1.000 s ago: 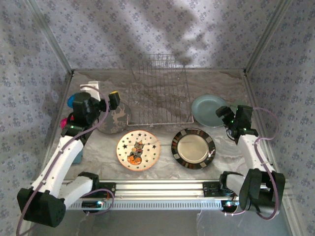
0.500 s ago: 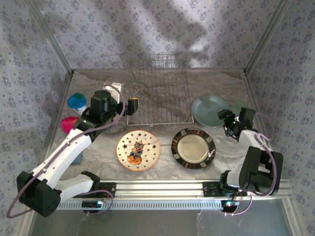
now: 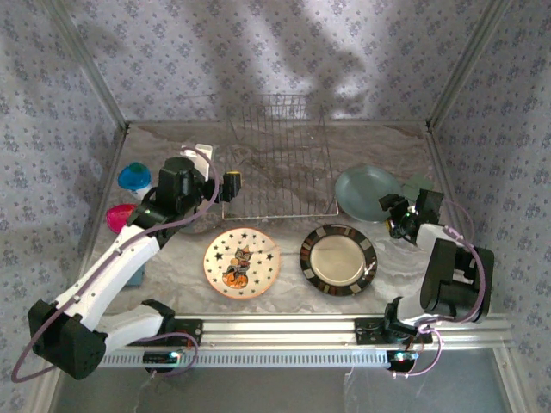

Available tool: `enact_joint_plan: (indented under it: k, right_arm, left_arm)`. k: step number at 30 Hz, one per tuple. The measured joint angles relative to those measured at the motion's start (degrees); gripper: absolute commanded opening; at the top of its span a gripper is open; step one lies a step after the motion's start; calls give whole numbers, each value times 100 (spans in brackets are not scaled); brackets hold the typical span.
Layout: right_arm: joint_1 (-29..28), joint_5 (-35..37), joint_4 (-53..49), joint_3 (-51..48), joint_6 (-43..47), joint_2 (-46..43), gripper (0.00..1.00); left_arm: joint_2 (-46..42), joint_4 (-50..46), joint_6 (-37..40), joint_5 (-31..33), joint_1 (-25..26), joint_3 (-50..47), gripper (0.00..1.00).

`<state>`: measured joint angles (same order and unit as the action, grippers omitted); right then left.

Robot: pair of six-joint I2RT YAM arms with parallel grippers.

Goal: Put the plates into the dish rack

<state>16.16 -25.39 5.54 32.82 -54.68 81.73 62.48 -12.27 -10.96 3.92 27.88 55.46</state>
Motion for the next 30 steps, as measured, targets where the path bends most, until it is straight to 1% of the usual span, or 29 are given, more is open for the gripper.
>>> enact_joint_plan:
  k: [9,18,23,26,30]
  right_arm:
    - [85,-101,278,-11,-98,321,71]
    - [170,-236,627,-22,-192,494,57]
    - [221,-310,796,-24,-210,669,56]
    - [247,-407,916,-22,-221,815,53]
    - [273,-492,1104,-20,-251,944,43]
  left_arm:
    - [0,-2,-2,0,0,0,99]
    - [0,-4,-4,24,0,0,99]
    - [9,-4,-7,42,0,0,99]
    - [70,-15,-9,42,0,33,99]
    - [149,-24,-9,57,26,33,99]
